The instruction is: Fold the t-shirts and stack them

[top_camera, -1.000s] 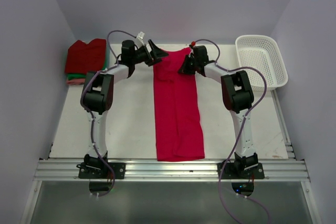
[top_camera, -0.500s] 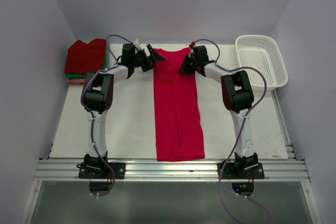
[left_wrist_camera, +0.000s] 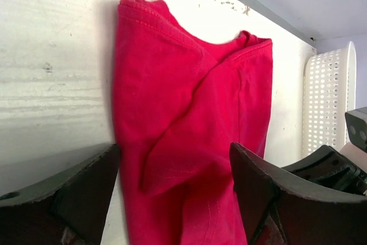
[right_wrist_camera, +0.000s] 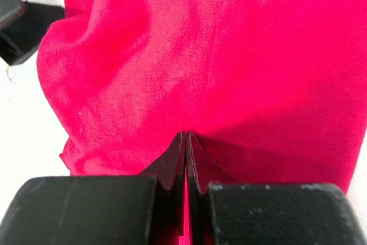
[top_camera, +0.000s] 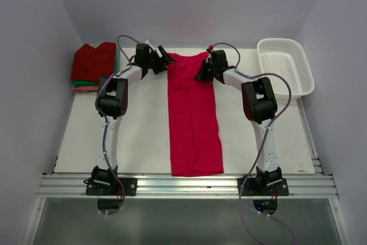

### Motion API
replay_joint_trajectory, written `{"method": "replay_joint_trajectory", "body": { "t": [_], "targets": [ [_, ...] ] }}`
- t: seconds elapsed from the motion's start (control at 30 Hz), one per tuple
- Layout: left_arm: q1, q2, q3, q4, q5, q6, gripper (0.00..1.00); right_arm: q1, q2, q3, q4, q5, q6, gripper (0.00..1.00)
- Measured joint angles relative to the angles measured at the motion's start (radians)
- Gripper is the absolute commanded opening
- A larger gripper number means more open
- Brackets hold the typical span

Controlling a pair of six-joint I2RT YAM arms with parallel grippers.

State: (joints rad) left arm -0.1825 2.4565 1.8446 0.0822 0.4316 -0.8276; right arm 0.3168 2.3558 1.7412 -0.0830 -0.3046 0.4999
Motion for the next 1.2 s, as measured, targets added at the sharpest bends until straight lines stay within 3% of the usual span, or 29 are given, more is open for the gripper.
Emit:
{"method": "replay_joint_trajectory", "body": {
  "t": [0.13,0.23,0.33,0.87,1.2],
  "targets": [
    [0.000,0.021,0.027,0.001,0.003,-0.002,0.71,0.000,0.000,0.000,0.000,0.000,-0.004,0.00],
    [0.001,0.029,0.027,0.009,0.015,-0.005,0.53,0.000,0.000,0.000,0.000,0.000,-0.005,0.00],
    [0.002,0.032,0.018,0.010,0.026,-0.007,0.48,0.000,0.000,0.003,-0.005,0.000,-0.006,0.00],
    [0.024,-0.101,-0.210,0.082,0.026,-0.007,0.52,0.000,0.005,0.013,-0.014,0.000,-0.011,0.00],
    [0.025,-0.083,-0.163,0.124,0.084,-0.010,0.52,0.000,0.007,0.020,-0.023,0.000,-0.012,0.00]
  ]
}}
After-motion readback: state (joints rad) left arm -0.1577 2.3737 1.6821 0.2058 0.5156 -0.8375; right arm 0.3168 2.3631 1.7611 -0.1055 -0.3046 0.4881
